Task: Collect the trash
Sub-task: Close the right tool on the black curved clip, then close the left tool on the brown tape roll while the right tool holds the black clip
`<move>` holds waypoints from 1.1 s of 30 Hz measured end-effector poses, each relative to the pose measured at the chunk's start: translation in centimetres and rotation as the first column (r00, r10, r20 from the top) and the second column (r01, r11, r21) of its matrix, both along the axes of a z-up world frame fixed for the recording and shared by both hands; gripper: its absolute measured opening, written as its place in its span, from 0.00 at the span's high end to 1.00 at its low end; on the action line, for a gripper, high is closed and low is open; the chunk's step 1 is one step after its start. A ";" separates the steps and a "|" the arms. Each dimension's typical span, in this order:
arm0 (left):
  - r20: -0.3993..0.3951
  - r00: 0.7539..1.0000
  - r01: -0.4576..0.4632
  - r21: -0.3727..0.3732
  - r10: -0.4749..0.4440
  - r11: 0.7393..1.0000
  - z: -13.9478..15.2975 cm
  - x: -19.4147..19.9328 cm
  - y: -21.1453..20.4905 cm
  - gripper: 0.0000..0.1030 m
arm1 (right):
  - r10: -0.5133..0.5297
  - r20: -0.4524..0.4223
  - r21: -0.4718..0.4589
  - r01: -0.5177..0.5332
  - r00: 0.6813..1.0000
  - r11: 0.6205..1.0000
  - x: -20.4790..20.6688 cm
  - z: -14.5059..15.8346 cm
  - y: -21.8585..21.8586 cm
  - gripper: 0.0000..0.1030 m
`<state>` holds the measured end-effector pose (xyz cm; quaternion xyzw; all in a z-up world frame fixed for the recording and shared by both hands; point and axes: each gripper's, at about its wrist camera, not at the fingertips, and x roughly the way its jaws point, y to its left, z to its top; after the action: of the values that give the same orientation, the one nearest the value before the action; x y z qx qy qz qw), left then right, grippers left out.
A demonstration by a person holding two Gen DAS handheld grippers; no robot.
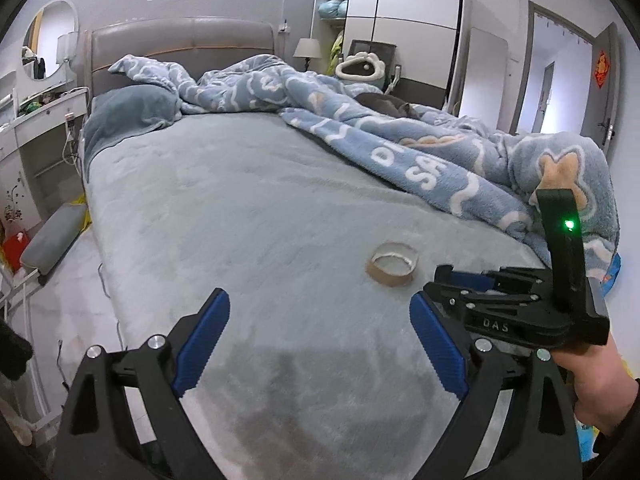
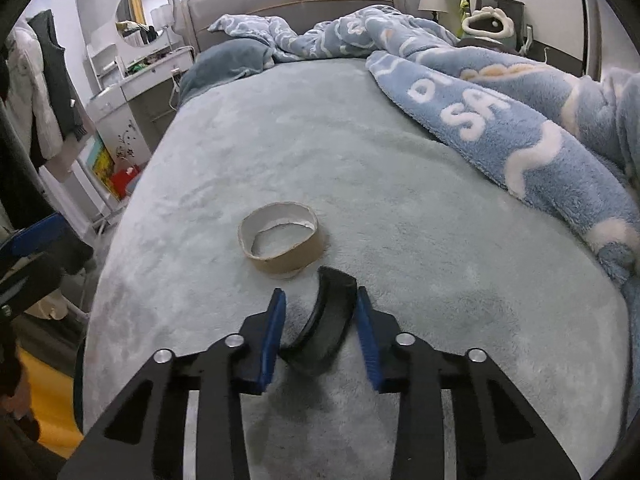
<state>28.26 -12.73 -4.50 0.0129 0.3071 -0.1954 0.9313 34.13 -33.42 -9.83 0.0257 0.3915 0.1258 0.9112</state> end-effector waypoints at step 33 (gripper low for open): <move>-0.098 0.995 0.036 0.004 -0.035 0.999 -4.6 5.0 -8.7 0.09 | -0.029 0.096 0.095 0.020 0.995 0.995 -3.7 3.1 -7.7 0.87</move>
<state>33.23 -21.44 -9.13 0.0113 0.3525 -0.2114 0.9116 30.46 -41.13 -6.78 0.0672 0.3401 0.1341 0.9284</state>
